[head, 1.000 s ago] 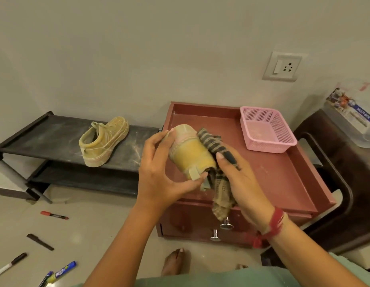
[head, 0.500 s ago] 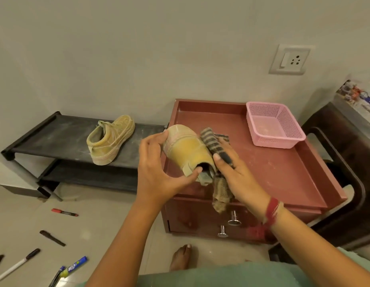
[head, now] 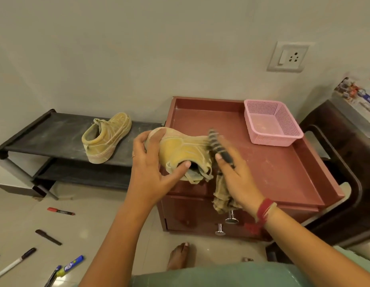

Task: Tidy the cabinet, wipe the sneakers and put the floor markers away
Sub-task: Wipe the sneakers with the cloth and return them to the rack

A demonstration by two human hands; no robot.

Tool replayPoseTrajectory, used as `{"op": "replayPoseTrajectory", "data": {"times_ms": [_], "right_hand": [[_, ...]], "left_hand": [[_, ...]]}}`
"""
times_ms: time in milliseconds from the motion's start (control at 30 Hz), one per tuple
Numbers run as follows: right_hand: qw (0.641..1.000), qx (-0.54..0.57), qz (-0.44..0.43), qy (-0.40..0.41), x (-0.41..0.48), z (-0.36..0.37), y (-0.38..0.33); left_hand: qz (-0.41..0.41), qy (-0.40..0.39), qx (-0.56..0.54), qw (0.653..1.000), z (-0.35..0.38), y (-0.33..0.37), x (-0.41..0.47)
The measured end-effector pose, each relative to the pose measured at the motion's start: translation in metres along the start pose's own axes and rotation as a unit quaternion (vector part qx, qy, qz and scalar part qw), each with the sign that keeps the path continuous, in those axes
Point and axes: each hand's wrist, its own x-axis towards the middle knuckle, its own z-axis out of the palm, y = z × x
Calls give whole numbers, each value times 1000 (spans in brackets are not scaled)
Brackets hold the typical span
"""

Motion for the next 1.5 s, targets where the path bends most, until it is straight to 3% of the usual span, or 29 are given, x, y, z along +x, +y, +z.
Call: {"op": "replayPoseTrajectory", "data": {"times_ms": [167, 333, 500, 633, 767, 867, 1000, 1133, 1267, 1400, 1500], "right_hand": [[975, -73, -131, -164, -22, 19, -9], [985, -126, -58, -103, 0, 9, 5], [966, -109, -113, -204, -16, 17, 4], [978, -163, -51, -119, 3, -3, 16], [965, -147, -95, -196, -11, 7, 11], [965, -206, -72, -146, 2, -2, 15], [961, -146, -114, -205, -10, 9, 13], [978, -174, -41, -105, 9, 0, 23], [968, -147, -96, -182, -8, 16, 14], [965, -244, -41, -91, 22, -10, 40], [969, -234, -12, -77, 27, -12, 41]], "left_hand": [[-3, -16, -8, 1000, -5, -9, 0], [-22, -43, -17, 999, -5, -13, -1], [-37, -56, -18, 998, -3, -16, 2], [-66, -38, 1, 997, -1, -12, 3], [-63, -34, 15, 997, 0, -9, 2], [-77, -33, 25, 996, -1, -7, 1], [-74, -45, 22, 996, 1, -7, 1], [-83, -42, 24, 995, 1, -6, 0], [-65, -42, 27, 997, 2, -8, 1], [-91, -36, 30, 995, 3, -10, 0], [-94, -45, 31, 994, 3, -12, 0]]}}
